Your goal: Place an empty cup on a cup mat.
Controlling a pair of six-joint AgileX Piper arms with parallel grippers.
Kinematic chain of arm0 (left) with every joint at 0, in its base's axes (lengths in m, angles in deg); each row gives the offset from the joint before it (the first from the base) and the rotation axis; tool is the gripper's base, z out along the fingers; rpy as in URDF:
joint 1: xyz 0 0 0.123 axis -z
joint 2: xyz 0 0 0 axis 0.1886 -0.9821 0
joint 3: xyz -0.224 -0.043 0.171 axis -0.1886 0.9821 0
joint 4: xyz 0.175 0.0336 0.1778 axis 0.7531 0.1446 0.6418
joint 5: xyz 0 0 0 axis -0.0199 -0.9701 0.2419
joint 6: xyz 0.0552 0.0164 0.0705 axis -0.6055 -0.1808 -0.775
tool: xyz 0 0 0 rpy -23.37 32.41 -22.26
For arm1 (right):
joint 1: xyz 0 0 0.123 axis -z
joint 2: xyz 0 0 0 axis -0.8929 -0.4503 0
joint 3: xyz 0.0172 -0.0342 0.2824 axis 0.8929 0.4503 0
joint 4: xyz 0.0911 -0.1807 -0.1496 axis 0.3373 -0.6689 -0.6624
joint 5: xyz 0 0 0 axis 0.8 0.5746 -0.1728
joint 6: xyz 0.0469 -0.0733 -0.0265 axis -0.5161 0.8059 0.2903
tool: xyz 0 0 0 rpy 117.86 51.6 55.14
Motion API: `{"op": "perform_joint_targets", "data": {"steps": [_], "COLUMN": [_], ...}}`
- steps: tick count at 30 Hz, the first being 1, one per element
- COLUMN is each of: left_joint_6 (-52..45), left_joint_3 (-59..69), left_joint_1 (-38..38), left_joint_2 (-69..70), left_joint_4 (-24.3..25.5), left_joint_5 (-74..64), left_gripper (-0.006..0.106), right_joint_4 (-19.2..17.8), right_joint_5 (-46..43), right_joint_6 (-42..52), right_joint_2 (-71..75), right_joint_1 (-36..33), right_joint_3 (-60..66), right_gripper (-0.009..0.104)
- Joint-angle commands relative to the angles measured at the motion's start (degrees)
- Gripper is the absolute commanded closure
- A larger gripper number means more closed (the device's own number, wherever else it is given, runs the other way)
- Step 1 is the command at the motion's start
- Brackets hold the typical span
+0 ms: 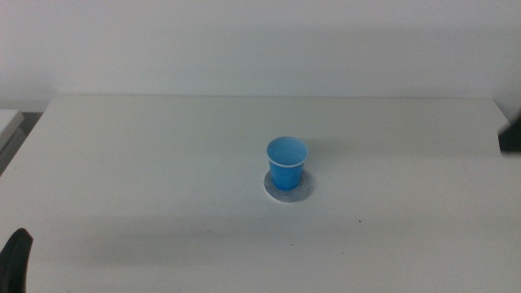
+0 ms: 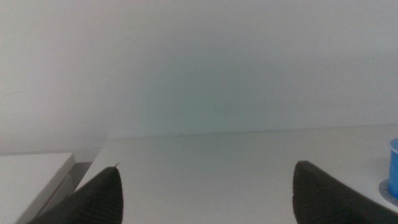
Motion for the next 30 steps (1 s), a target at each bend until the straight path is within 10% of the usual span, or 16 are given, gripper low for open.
{"op": "perform_joint_targets", "data": {"steps": [1,19,25,30], "left_joint_6": [0.17,0.27,0.27,0.27], "left_joint_3": [-0.01,-0.01,-0.01,-0.01], "left_joint_1": [0.19,0.19,0.19,0.19], "left_joint_2": [-0.27,-0.27,-0.27,-0.27], "left_joint_4": [-0.17,-0.17,-0.17,-0.17], "left_joint_5": [0.71,0.71,0.71,0.71], "left_gripper": [0.007,0.007,0.007,0.007], "right_joint_4": [-0.94,-4.18,-18.38,-10.89], "right_joint_5": [-2.88,-35.99,-35.74,-36.55], "right_joint_6": [-2.21,-7.73,-22.58,-14.21], "right_joint_2": [4.22,41.92,44.31,44.4], "right_joint_1": [0.45,0.45,0.45,0.45], "right_joint_3": [5.79,47.87,49.26,49.26], "right_gripper": [0.007,0.007,0.007,0.007]}}
